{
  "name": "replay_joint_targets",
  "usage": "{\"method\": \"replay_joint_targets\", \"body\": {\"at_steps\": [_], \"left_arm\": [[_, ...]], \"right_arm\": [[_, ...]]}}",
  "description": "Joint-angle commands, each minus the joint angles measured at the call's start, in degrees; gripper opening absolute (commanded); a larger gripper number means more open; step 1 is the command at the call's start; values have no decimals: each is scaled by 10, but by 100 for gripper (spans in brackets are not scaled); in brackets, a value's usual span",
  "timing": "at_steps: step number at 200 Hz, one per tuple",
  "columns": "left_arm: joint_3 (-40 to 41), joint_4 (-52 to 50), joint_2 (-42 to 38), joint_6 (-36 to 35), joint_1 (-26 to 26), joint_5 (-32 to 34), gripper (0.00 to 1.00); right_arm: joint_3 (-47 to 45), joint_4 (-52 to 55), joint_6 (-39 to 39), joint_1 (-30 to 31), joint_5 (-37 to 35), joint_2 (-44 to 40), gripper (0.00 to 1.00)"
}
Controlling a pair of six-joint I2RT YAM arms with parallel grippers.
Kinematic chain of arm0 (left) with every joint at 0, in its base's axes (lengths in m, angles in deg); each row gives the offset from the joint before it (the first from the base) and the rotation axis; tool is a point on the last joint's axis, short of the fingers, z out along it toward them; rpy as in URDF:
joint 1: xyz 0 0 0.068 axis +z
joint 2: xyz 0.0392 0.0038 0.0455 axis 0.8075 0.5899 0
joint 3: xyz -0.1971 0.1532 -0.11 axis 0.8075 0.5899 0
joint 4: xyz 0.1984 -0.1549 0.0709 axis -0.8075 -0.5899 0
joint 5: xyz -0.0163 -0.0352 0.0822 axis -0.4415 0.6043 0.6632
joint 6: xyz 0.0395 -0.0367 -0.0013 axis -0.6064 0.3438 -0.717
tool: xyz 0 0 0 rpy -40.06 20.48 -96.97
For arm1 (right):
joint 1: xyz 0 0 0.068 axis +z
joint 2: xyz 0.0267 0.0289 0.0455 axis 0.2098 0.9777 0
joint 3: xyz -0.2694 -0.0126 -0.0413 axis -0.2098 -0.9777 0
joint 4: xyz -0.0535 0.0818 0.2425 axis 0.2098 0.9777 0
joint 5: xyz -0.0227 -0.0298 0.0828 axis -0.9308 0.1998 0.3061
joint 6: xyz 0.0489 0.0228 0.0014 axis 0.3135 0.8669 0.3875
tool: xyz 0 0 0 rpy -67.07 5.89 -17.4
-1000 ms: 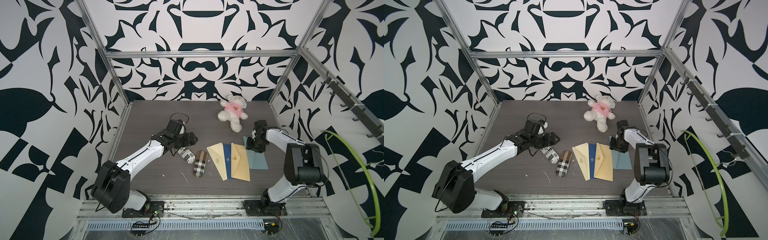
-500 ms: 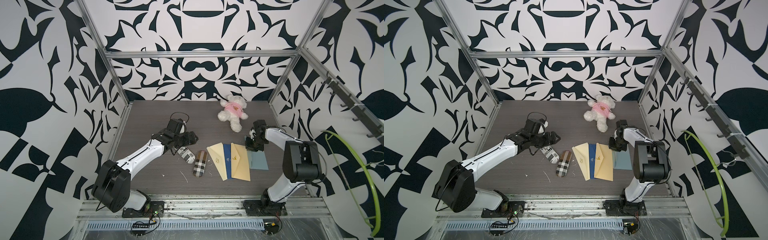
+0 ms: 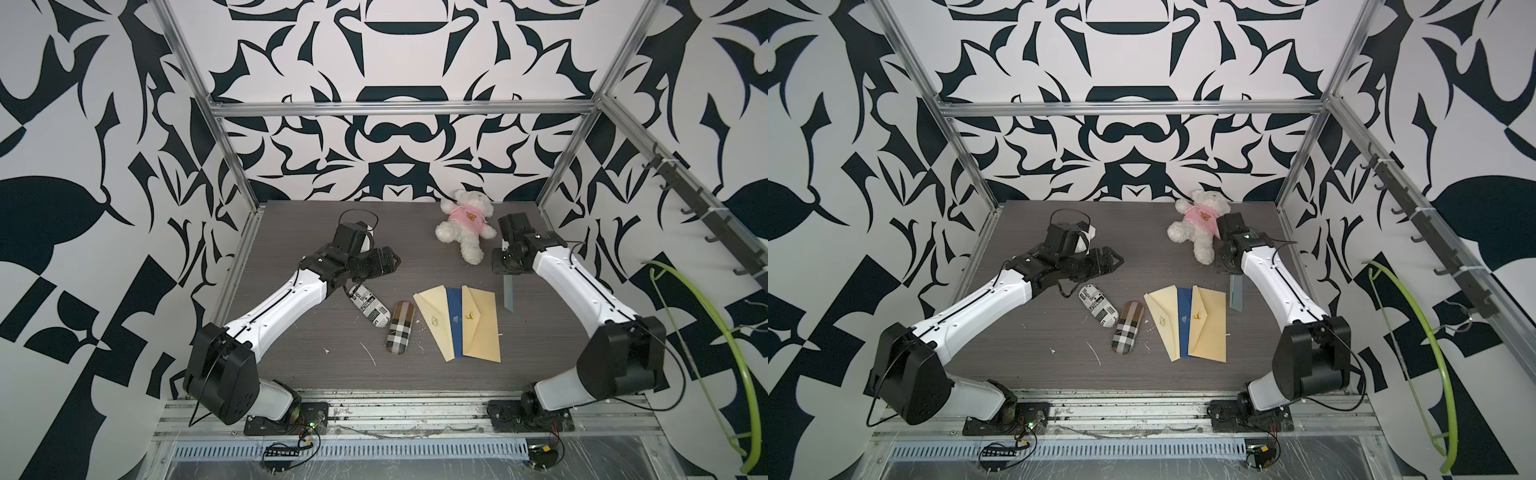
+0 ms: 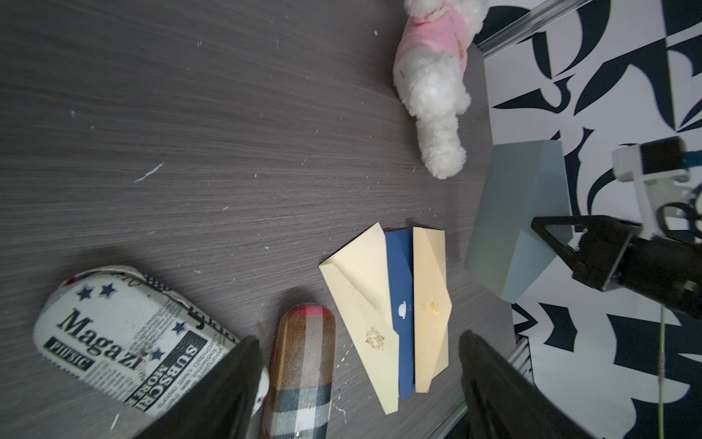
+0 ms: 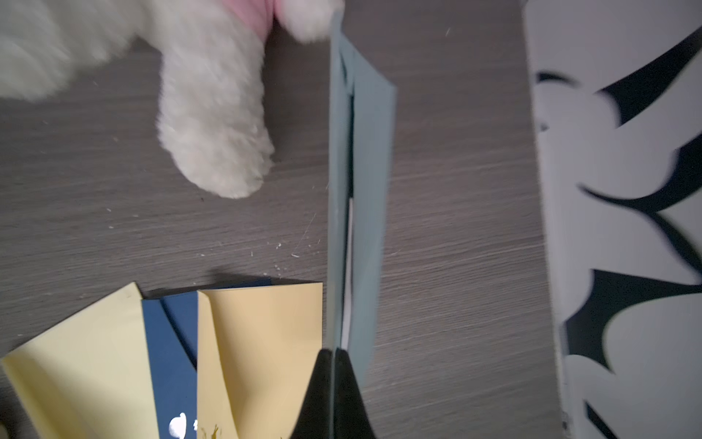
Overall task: Take the letter paper out of the envelope
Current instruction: Pick up the envelope from the center of the board.
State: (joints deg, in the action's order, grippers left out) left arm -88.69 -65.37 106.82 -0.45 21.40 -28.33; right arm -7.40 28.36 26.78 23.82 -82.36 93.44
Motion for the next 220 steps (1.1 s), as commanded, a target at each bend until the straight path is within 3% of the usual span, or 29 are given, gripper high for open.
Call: {"method": "replay_joint_targets", "body": {"at_steps": [1,48,106,182,213,220], "left_arm": [[-49,-20,4,37,10,-5,88],[-163,-65,31,158,71,-65,90],[-236,-114,59,260,123,-130,91],[-224,-142,72,329,155,-178,93],[-194,-118,76,350,157,-187,86],[-189,-118,77,352,157,-190,78]], "right_arm": [[69,56,-1,45,-98,-30,0],[135,7,-113,155,-73,-28,0],[50,-181,-310,265,-29,-32,0],[0,-336,-501,365,-43,-8,0],[-6,-382,-553,393,-73,5,0],[-8,-391,-562,397,-75,7,0]]}}
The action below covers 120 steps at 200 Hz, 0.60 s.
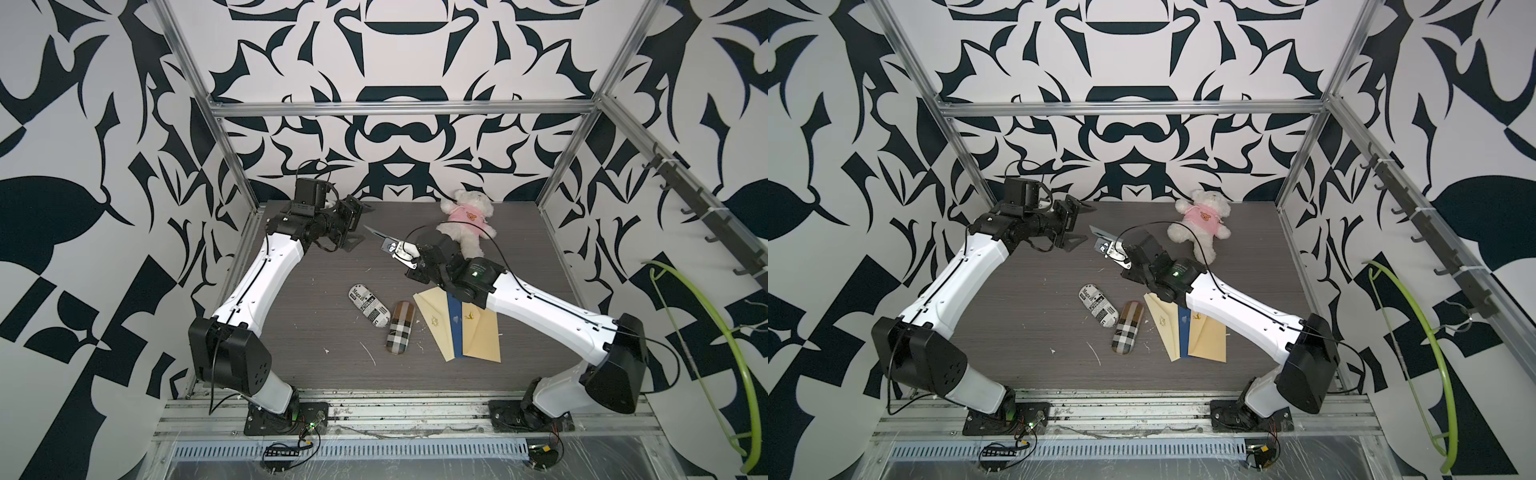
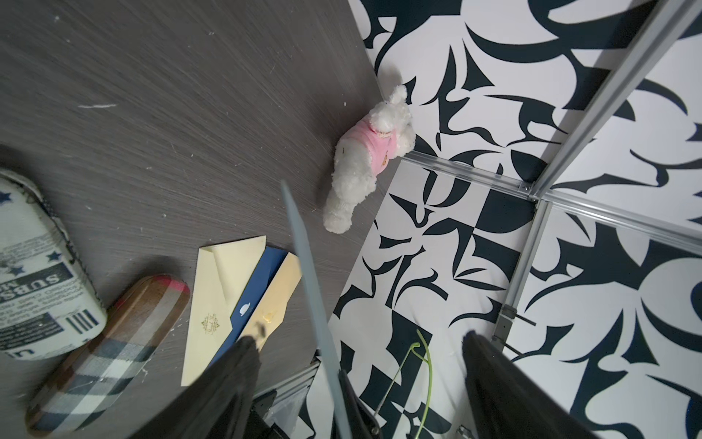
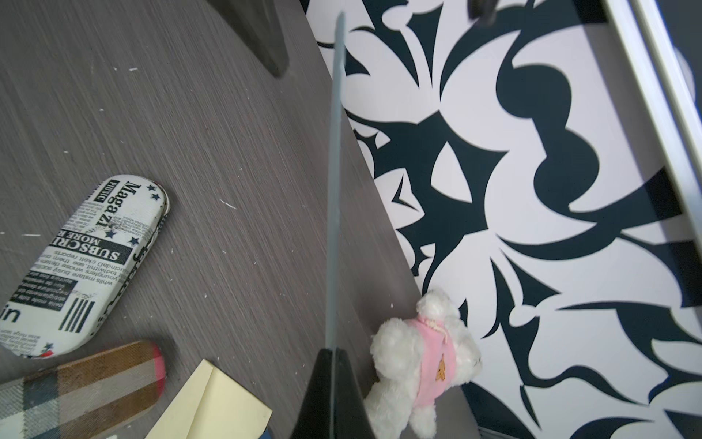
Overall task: Take the letter paper out of the envelope
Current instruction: Pick up the envelope from the center of the board.
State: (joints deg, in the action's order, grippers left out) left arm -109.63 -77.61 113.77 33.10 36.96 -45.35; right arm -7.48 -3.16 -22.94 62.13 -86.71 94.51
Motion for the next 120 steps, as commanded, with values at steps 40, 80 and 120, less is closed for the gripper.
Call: {"method": "replay_joint_targets", "body": {"at_steps": [40,80,120], "left_arm": [[42,17,11,28,4,-22,53],[57,57,8,41,13,-28,0],[80,147,-18,40,23,2,0]], "right_arm": [[-14,-101,-88,27,-45,4,0],[-18,-104,-76,31,-45,5,0],[4,-41,36,31,-32,-13,22]]}}
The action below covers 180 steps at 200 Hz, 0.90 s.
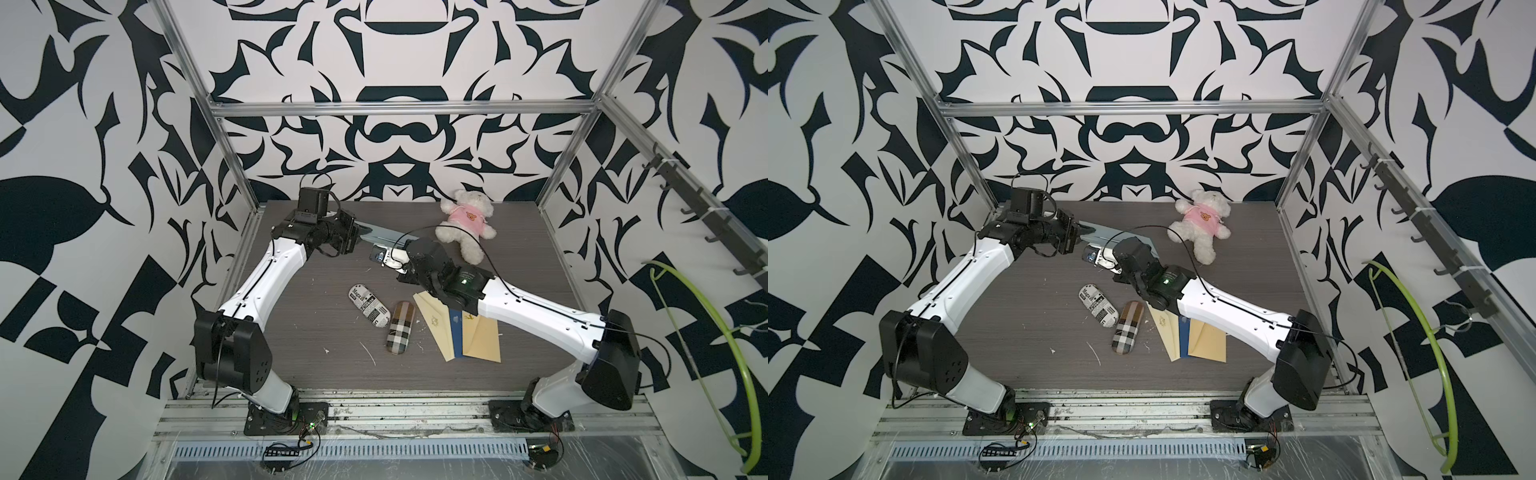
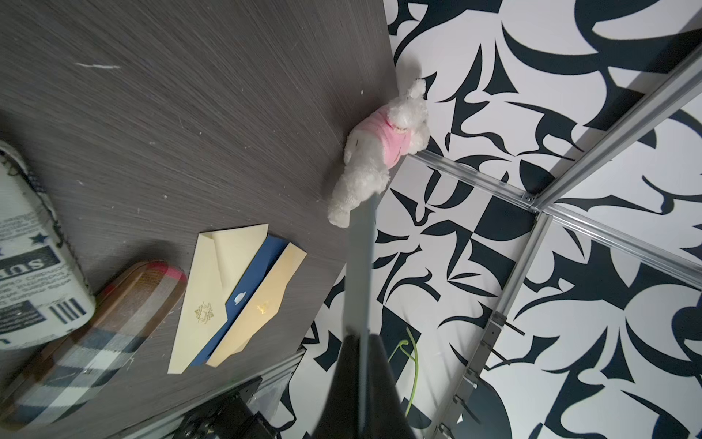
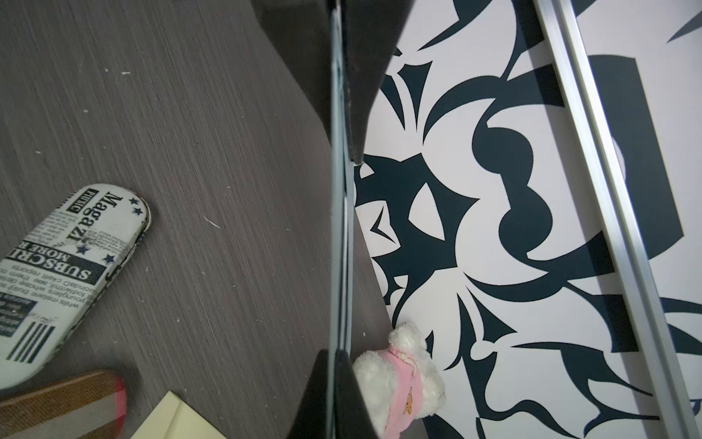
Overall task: Take the letter paper out of the envelope
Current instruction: Pick up the envelope from the center of the board.
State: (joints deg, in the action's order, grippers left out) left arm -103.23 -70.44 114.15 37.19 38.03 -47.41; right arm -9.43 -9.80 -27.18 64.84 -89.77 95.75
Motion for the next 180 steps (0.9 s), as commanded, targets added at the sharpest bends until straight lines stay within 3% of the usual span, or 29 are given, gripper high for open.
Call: {"method": "replay_joint_targets", "body": {"at_steps": [1,39,76,117,146,180], "left_arm": [[17,78,-22,-1,13,23,0],[43,207,-37,-20,23,39,0],[80,352,-44,-52,25,48,0],[122,507,-43,-67,25,41,0],[138,585,-35,-77,24,9,0],[152,623,-32,-88,23,-28,0]], "right_arm": [[23,27,82,4,-1,-27,23],[15,56,271,0,12,-92,55],[-5,57,543,-59,110,-169,75],[-57,-54,893,-185,275,-200,78],[-65,-125,1104,-228,315,-162,80],[-51,-190,1259,-236,317,-106,80]]}}
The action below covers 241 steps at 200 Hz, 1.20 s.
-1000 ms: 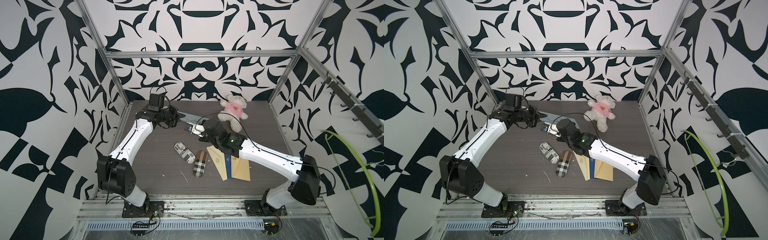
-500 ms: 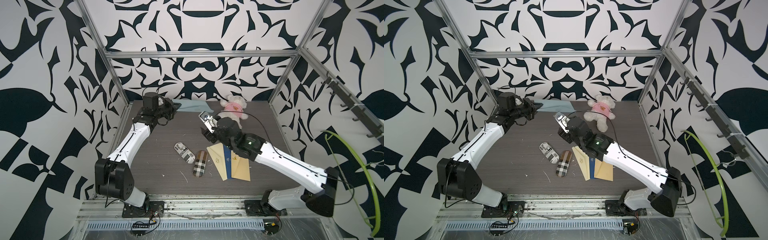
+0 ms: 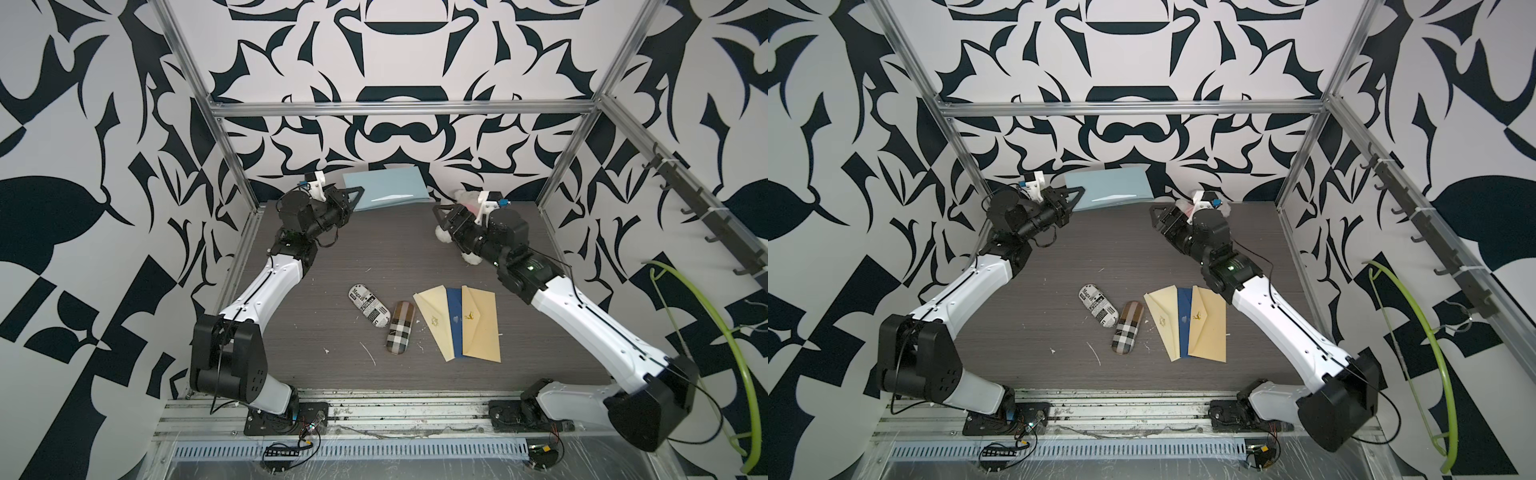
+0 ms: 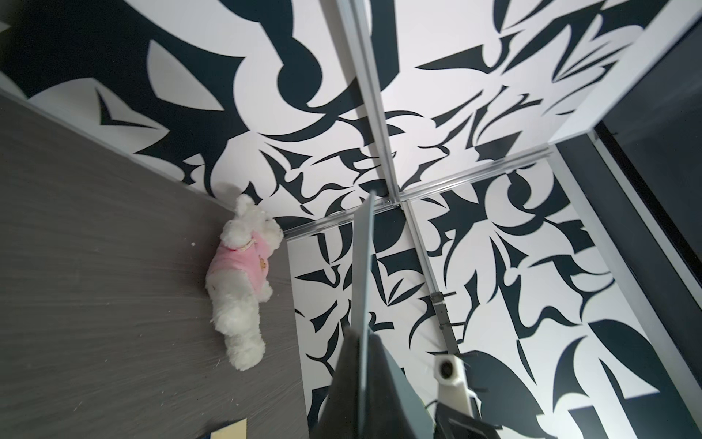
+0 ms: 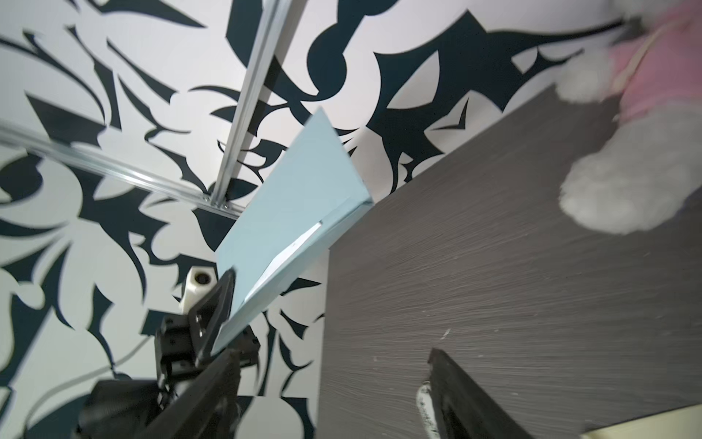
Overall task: Take the letter paper out of the envelope
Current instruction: Pick up the envelope from the center of the board.
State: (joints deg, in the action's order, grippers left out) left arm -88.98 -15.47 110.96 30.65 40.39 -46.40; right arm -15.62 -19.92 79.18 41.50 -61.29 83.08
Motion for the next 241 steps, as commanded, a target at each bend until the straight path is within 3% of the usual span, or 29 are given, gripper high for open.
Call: {"method": "replay_joint_targets", "body": {"at_steps": [1,32,93,126,176,222,241], "left_arm": [[9,73,0,-24,-1,-39,0],[16,68,-4,-39,-7,-52,0],[16,55,-1,-53,-10,-48,0],[11,45,2,-57,-10,-51,0],[7,47,7,-56,-14,-61,0],[4,43,3,-56,-18,-65,0],[3,36,0,-58,-18,-64,0]], "right_arm": [[11,-90,200,-3,32,23,80],[38,-122,270,-2,36,70,81],[60,-101,269,1,41,77,77],[39,-68,245,0,-9,30,85],[80,-74,281,1,37,83,90],[99,-94,318,1,58,123,83],[102,-90,316,1,62,126,75]]}}
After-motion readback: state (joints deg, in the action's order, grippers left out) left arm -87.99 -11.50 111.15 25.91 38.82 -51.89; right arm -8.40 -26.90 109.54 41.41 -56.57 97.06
